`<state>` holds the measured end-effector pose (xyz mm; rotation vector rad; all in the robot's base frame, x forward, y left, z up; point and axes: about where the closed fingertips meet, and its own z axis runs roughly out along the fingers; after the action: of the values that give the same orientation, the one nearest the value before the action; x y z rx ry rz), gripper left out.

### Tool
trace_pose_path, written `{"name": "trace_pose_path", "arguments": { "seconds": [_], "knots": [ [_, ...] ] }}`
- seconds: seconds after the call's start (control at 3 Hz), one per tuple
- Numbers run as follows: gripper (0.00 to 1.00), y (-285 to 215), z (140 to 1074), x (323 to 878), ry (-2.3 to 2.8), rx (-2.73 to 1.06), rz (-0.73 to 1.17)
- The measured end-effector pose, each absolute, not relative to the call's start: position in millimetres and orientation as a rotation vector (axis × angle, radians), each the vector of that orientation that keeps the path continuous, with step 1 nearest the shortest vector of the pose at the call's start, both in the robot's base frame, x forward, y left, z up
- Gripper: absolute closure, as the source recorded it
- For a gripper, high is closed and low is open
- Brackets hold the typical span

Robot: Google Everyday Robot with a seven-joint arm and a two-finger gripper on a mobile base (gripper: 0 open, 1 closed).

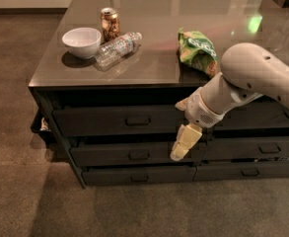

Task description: Open top drawer

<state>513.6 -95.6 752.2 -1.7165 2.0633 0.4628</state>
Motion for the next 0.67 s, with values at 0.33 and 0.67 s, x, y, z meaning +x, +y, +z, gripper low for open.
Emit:
{"name": "trace_pose_path", "arguments": {
  "seconds": [0.33,0.67],
  "knots": [
    [0.00,-89.5,752.0,517.3,1.997,-1.705,0.493],
    [0.00,-74.5,756.0,530.9,1.929,-1.653,0.494]
  ]
}}
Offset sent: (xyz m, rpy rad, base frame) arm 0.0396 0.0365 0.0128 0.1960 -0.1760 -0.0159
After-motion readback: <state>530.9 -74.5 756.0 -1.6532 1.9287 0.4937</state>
